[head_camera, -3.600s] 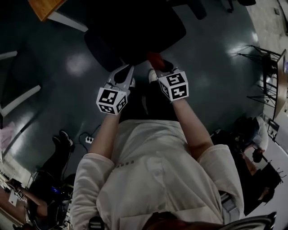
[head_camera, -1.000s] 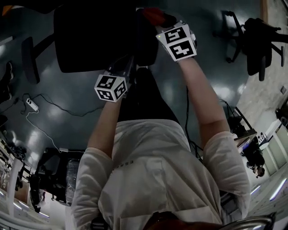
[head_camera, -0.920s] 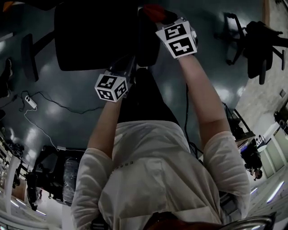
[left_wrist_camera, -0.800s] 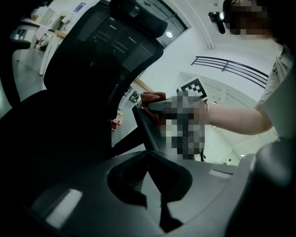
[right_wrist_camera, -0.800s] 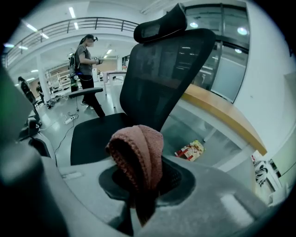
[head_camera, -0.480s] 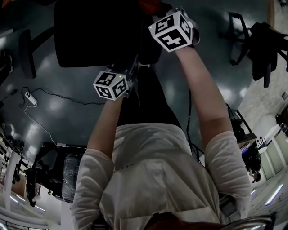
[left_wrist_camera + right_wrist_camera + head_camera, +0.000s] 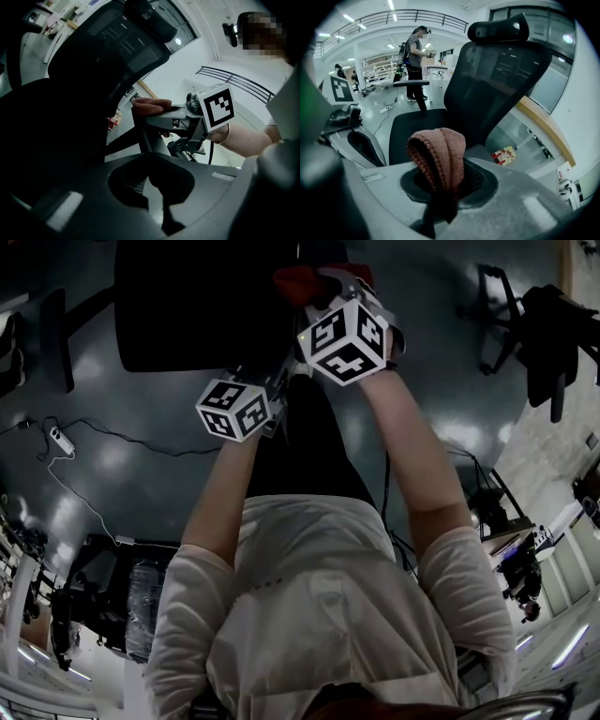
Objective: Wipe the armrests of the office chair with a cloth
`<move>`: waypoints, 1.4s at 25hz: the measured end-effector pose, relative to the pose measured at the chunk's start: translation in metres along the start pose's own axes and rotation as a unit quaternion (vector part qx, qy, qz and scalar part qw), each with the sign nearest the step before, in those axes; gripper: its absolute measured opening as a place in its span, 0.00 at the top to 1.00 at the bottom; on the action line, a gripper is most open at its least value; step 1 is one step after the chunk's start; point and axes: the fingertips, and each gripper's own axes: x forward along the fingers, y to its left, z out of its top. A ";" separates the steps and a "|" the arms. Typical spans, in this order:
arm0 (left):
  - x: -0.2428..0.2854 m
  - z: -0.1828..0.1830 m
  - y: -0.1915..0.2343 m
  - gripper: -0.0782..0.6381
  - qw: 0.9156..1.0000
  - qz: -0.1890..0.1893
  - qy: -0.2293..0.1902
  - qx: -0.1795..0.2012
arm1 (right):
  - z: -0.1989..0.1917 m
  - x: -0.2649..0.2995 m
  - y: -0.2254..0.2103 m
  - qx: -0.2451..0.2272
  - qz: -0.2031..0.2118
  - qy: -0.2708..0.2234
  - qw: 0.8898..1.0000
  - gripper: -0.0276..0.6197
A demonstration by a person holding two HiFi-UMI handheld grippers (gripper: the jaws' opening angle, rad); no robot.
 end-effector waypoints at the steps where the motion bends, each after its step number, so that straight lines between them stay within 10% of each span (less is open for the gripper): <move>1: -0.001 -0.001 -0.001 0.88 1.000 -0.001 0.001 0.006 | -0.001 -0.002 0.005 0.008 0.002 -0.003 1.000 0.85; 24: -0.015 -0.017 0.000 0.88 0.998 0.006 0.028 0.050 | -0.044 -0.070 0.115 0.152 0.115 -0.018 0.981 0.85; 30: -0.015 -0.016 0.000 0.88 0.998 0.010 0.028 0.054 | -0.062 -0.083 0.045 0.249 0.038 -0.054 0.966 0.85; 35: -0.017 -0.016 -0.001 0.88 0.998 0.012 0.033 0.057 | -0.056 -0.061 -0.049 0.341 -0.020 -0.131 0.931 0.85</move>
